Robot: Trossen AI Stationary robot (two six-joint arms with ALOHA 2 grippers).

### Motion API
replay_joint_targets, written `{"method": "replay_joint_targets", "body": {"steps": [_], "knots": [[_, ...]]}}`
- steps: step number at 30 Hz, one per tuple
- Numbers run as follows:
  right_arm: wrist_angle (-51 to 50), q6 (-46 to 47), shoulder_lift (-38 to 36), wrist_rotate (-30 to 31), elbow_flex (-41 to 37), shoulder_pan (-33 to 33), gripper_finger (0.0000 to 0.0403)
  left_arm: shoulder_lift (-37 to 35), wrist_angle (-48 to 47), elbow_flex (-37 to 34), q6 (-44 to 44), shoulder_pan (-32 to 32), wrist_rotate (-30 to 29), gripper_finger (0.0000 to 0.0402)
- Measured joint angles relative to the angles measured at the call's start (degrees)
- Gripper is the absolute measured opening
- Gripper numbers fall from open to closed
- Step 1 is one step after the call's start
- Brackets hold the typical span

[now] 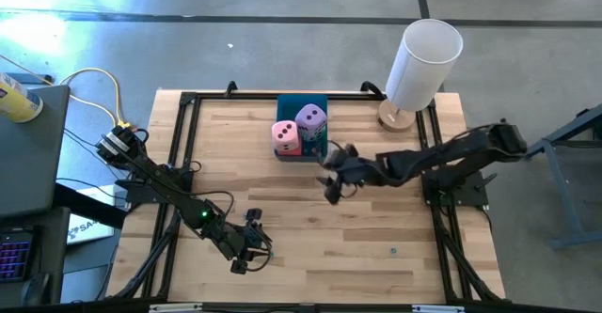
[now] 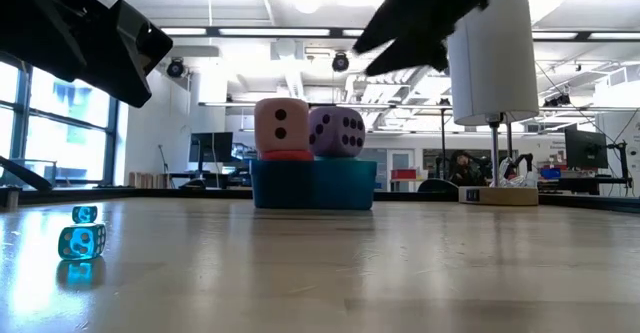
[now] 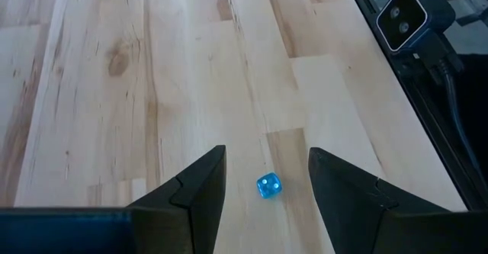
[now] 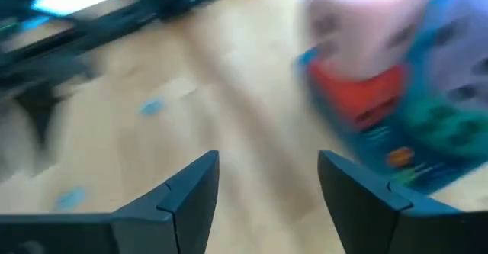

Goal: Pick & Place Dice
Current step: Put the right small light blue die into the blue bin

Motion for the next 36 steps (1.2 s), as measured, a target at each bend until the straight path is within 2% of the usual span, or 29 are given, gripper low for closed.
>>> {"method": "replay_joint_targets", "body": {"steps": [3, 6, 9, 13, 16, 21, 25, 29, 36], "knots": [[-1.37, 2.18, -1.68, -7.29, 0.00, 3.28, 0.0215, 0.00, 0.22, 0.00, -0.09, 0.00, 0.00, 0.0179], [-1.37, 2.38, -2.09, -10.81, 0.00, 7.84, 0.0215, 0.00, 0.48, 0.00, -0.09, 0.00, 0.00, 0.0179], [-0.92, 0.86, -1.75, -10.38, 0.00, 12.37, 0.0215, 0.00, 0.72, 0.00, -0.01, 0.00, 0.00, 0.0179], [1.09, -2.40, 0.96, -6.89, 0.00, 17.56, 0.0215, 0.00, 1.08, 0.00, 0.13, 0.02, -0.13, 0.0179], [9.48, -7.14, 4.97, -5.66, 0.00, 20.33, 0.0215, 0.00, 1.28, 0.00, 0.47, 0.38, -0.13, 0.0179], [29.12, -19.71, 13.11, -6.38, -0.02, 22.04, 0.0215, 0.01, 1.62, 0.00, 0.57, 1.09, -0.15, 0.0179], [40.43, -25.08, 15.44, -9.51, -0.02, 22.12, 0.0215, 0.00, 1.57, 0.00, 0.86, 1.11, -0.20, 0.0179], [40.14, -22.64, 14.34, -9.88, 0.02, 22.73, 0.0215, 0.00, 1.55, 0.00, 2.38, 1.11, -0.20, 0.0179], [36.29, -18.98, 10.71, -0.63, 0.02, 27.32, 0.0215, 0.00, 1.53, 0.00, 4.06, 1.19, -0.19, 0.0179]]}}
